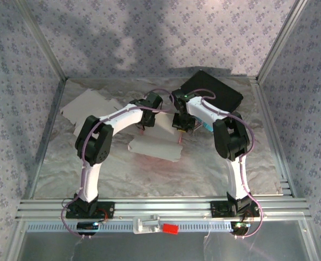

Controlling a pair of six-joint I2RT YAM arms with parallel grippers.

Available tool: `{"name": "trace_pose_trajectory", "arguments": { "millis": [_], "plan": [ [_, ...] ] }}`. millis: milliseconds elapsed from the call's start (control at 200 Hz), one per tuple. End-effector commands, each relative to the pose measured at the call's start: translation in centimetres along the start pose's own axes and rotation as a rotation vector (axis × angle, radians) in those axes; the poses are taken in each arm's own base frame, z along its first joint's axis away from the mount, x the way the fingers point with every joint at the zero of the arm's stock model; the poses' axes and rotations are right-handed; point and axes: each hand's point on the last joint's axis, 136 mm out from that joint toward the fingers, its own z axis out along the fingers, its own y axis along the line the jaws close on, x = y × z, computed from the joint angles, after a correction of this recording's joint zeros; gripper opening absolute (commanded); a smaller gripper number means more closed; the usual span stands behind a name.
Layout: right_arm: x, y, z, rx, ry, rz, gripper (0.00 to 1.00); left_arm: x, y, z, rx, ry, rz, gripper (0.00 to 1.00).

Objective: Fold the paper box

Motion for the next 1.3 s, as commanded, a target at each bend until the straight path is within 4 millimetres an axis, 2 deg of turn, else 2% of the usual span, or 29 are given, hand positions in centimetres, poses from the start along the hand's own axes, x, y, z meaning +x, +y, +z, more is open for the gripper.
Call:
{"name": "trace_pose_trajectory", "arguments": {
  "millis": [0,85,155,295,390,520,675,760,824,914,999,1084,1184,1294],
  "plan": [
    [1.1,-0.7,1.8,0.049,0.066,0.045,0.0,-2.5,-0.5,-4.2,0.08,-0.037,-0.05,0.46],
    [1.8,-0.3,1.7,0.025,0.099,0.088,0.0,-4.1,-0.3,-8.0,0.161,-0.066,-0.126,0.47],
    [2.7,0.0,1.6,-0.003,0.134,0.163,0.0,-5.7,0.8,-11.9,0.209,-0.104,-0.207,0.48],
    [4.7,1.1,-0.2,-0.083,0.165,0.371,0.0,-8.8,5.3,-19.7,0.309,-0.195,-0.398,0.47],
    [6.5,1.9,-0.9,-0.139,0.208,0.548,0.0,-8.9,9.0,-22.8,0.316,-0.244,-0.49,0.46],
    [9.2,3.0,-0.3,-0.189,0.324,0.769,0.0,-6.5,13.2,-24.2,0.272,-0.261,-0.564,0.42],
    [10.6,3.4,0.1,-0.21,0.392,0.903,0.0,-1.0,17.0,-23.5,0.182,-0.252,-0.643,0.36],
    [11.1,3.6,0.1,-0.219,0.412,0.944,0.0,2.7,18.4,-22.0,0.139,-0.215,-0.684,0.29],
    [11.4,3.7,-0.1,-0.225,0.426,0.968,0.0,5.1,18.1,-20.6,0.17,-0.161,-0.716,0.24],
    [12.1,3.9,-0.4,-0.222,0.433,0.995,0.0,7.5,15.6,-17.3,0.28,-0.051,-0.75,0.19],
    [12.0,5.2,-0.5,-0.27,0.443,1.006,0.0,8.4,11.9,-13.9,0.447,0.048,-0.785,0.19],
    [13.2,4.9,0.9,-0.264,0.466,1.048,0.0,7.5,9.0,-10.7,0.602,0.071,-0.832,0.23],
    [13.2,5.7,1.1,-0.312,0.485,1.048,0.06,6.6,8.0,-8.2,0.636,0.056,-0.843,0.22],
    [12.8,6.3,-0.4,-0.339,0.47,0.986,0.25,5.3,7.3,-7.1,0.651,0.047,-0.828,0.22]
  ]
}}
